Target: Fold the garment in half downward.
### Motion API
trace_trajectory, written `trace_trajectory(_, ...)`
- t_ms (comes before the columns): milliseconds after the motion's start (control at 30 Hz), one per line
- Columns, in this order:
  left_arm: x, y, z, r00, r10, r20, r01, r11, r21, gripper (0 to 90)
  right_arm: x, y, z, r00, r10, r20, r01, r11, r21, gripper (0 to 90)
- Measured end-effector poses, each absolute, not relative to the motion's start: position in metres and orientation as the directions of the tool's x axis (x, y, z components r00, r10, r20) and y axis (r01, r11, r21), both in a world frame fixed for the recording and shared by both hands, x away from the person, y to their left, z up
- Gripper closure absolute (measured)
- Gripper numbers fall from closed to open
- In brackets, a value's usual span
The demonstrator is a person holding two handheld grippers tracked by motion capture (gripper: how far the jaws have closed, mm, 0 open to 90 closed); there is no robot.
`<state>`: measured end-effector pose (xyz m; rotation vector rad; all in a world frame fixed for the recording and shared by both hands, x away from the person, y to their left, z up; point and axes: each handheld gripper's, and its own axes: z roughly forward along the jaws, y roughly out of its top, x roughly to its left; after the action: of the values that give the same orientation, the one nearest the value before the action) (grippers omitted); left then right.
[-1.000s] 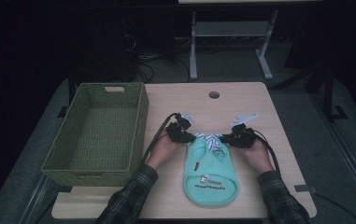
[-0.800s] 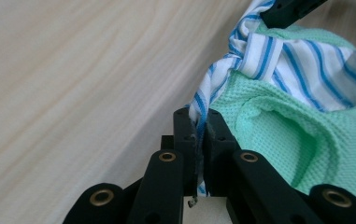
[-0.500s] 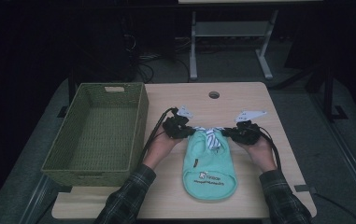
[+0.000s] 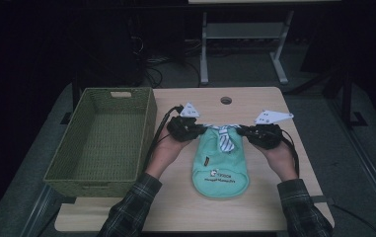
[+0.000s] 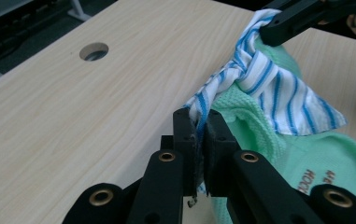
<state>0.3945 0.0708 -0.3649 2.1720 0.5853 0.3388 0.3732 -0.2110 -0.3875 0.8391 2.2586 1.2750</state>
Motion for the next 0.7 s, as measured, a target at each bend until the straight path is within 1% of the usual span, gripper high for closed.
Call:
trace_trajectory(167, 0.385, 0.068, -0.371, 0.868, 0.493, 0.061, 0.276, -0.581, 0.766, 84.7, 0.371, -0.211, -0.394, -0.735, 0.676, -0.050, 0.315, 0.406, 0.858, 85.2)
trace_trajectory(300, 0.377, 0.070, -0.379, 0.877, 0.477, 0.054, 0.273, -0.589, 0.761, 84.5, 0.362, -0.211, -0.401, -0.741, 0.670, -0.043, 0.318, 0.407, 0.857, 85.0)
trace_trajectory(400, 0.370, 0.070, -0.382, 0.882, 0.467, 0.060, 0.265, -0.598, 0.756, 84.3, 0.355, -0.210, -0.406, -0.751, 0.657, -0.071, 0.301, 0.436, 0.848, 84.9)
trace_trajectory(467, 0.366, 0.069, -0.381, 0.882, 0.464, 0.085, 0.247, -0.608, 0.754, 84.4, 0.352, -0.209, -0.407, -0.751, 0.656, -0.078, 0.297, 0.441, 0.847, 85.0)
trace_trajectory(567, 0.366, 0.070, -0.376, 0.871, 0.476, 0.116, 0.225, -0.599, 0.769, 84.4, 0.349, -0.207, -0.403, -0.740, 0.666, -0.095, 0.285, 0.438, 0.853, 85.0)
trace_trajectory(700, 0.367, 0.074, -0.367, 0.865, 0.489, 0.114, 0.219, -0.572, 0.790, 84.3, 0.348, -0.206, -0.393, -0.726, 0.676, -0.126, 0.245, 0.425, 0.871, 85.0)
